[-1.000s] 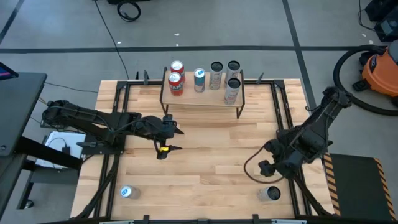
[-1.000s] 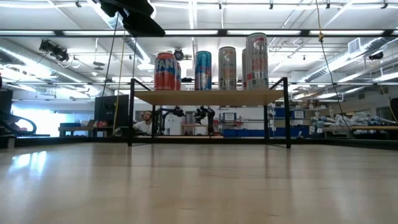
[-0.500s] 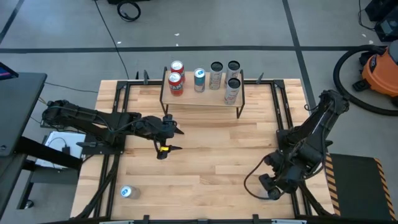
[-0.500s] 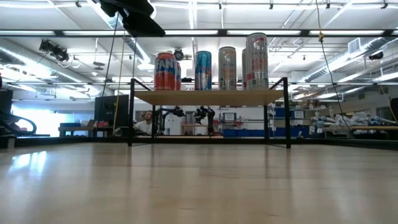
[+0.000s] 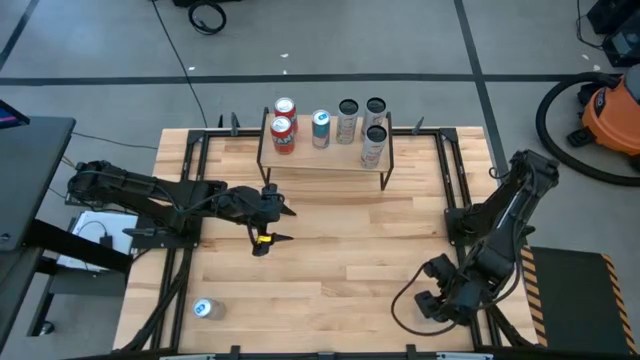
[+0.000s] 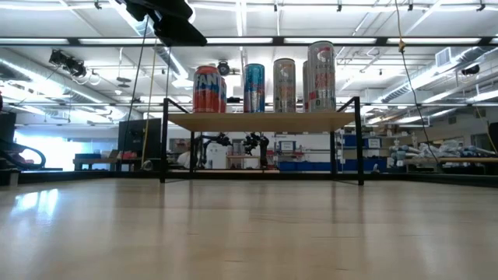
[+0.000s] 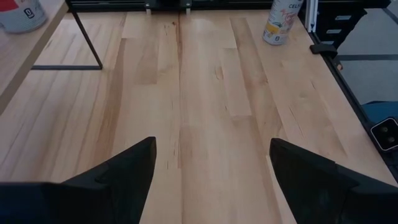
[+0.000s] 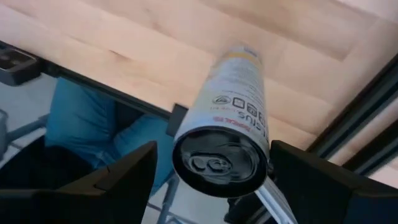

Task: Place canned beverage on shelf
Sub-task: Put the white yellow soda can on the shelf aligned with the other white yellow soda can

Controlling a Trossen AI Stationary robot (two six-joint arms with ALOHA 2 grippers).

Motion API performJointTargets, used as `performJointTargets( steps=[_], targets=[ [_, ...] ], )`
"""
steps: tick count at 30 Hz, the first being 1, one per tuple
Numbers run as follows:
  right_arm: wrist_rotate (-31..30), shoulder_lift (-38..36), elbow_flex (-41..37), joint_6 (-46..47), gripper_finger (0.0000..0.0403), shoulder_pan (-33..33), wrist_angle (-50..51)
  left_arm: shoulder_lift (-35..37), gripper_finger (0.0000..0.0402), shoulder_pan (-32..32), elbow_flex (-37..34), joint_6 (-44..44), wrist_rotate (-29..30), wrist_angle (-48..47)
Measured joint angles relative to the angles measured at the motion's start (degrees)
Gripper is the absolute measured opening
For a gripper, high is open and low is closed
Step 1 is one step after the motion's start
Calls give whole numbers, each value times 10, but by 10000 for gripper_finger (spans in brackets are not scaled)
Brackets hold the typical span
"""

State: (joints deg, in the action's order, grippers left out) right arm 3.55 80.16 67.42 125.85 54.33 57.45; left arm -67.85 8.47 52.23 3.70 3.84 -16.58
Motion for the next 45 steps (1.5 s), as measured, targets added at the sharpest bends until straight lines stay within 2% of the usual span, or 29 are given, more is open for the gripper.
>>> performJointTargets(
  steps=[4, 20, 25, 38, 45],
  targets=[
    [29, 16, 0, 1, 319, 4, -4, 0, 316, 0, 0, -1, 0, 1],
    [38, 37, 0, -42, 319, 8, -6, 0, 316, 0, 0, 0, 0, 1],
    [60, 37, 0, -46, 320, 3, -6, 0, 316, 0, 0, -1, 0, 0],
    [50, 41, 0, -137, 320, -4, -9, 0, 316, 0, 0, -1, 0, -1],
    [90, 41, 0, -154, 320, 2, -9, 0, 316, 0, 0, -5, 0, -1]
  ],
)
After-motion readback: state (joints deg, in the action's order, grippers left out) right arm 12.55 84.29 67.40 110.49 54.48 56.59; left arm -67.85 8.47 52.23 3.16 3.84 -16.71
